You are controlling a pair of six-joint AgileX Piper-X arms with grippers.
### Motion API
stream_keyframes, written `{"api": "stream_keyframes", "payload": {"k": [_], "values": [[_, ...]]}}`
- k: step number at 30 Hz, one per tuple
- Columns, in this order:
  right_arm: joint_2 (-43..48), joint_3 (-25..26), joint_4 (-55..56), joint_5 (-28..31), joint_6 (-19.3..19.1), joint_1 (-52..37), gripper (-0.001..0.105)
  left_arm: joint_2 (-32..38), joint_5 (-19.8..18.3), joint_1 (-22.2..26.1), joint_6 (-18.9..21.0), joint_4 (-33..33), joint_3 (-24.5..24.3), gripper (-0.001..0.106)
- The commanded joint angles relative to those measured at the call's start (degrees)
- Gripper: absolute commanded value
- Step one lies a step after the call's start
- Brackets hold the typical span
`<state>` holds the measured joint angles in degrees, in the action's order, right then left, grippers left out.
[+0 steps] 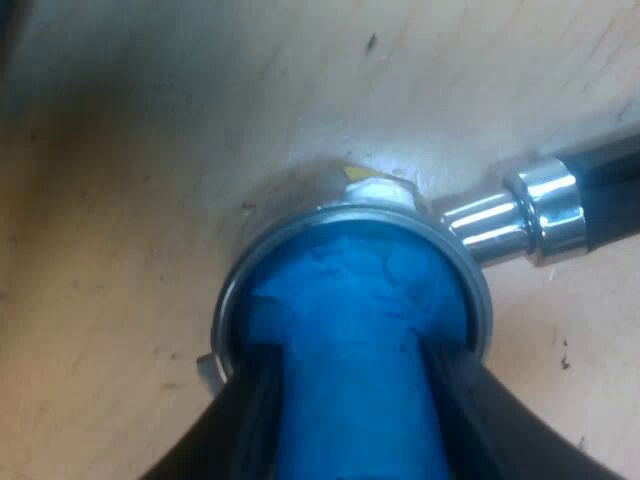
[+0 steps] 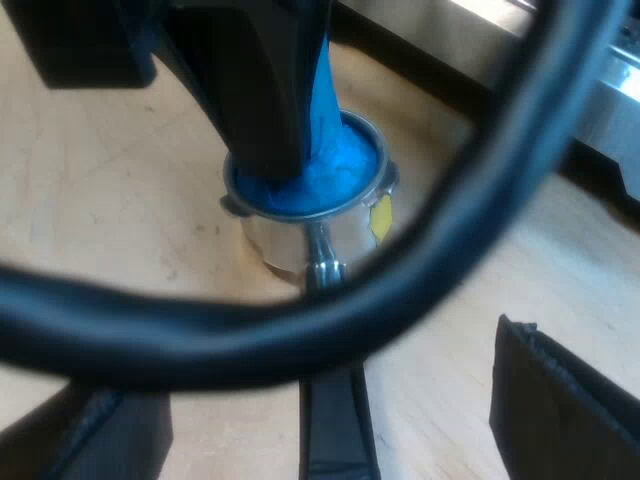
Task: Grind coffee beans and then tamp
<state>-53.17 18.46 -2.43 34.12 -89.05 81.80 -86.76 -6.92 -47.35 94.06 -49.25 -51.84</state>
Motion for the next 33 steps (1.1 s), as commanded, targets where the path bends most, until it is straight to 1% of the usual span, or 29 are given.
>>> {"api": "stream_keyframes", "payload": {"k": [1, 6, 10, 19, 22, 27, 33], "values": [[0.2, 0.1, 0.1, 0.8, 0.2, -0.3, 0.069, -2.0, 0.7, 0.0, 0.5, -1.1, 2.3, 0.0], [0.2, 0.1, 0.1, 0.8, 0.2, -0.3, 0.069, -5.6, 0.7, 0.0, 0.5, -1.5, 4.8, 0.0], [0.2, 0.1, 0.1, 0.8, 0.2, -0.3, 0.069, -6.3, 0.7, 0.0, 0.5, -0.8, 6.7, 0.0], [0.2, 0.1, 0.1, 0.8, 0.2, -0.3, 0.069, -5.4, 0.7, 0.0, 1.0, -1.3, 6.4, 0.0], [0.2, 0.1, 0.1, 0.8, 0.2, -0.3, 0.069, -2.9, 0.7, 0.0, 1.2, -1.2, 5.8, 0.0], [0.2, 0.1, 0.1, 0.8, 0.2, -0.3, 0.069, 1.9, 0.7, 0.0, 1.2, -1.2, 2.8, 0.0], [0.2, 0.1, 0.1, 0.8, 0.2, -0.3, 0.069, 4.5, 0.7, 0.0, 1.2, -1.2, -1.2, 0.0]]}}
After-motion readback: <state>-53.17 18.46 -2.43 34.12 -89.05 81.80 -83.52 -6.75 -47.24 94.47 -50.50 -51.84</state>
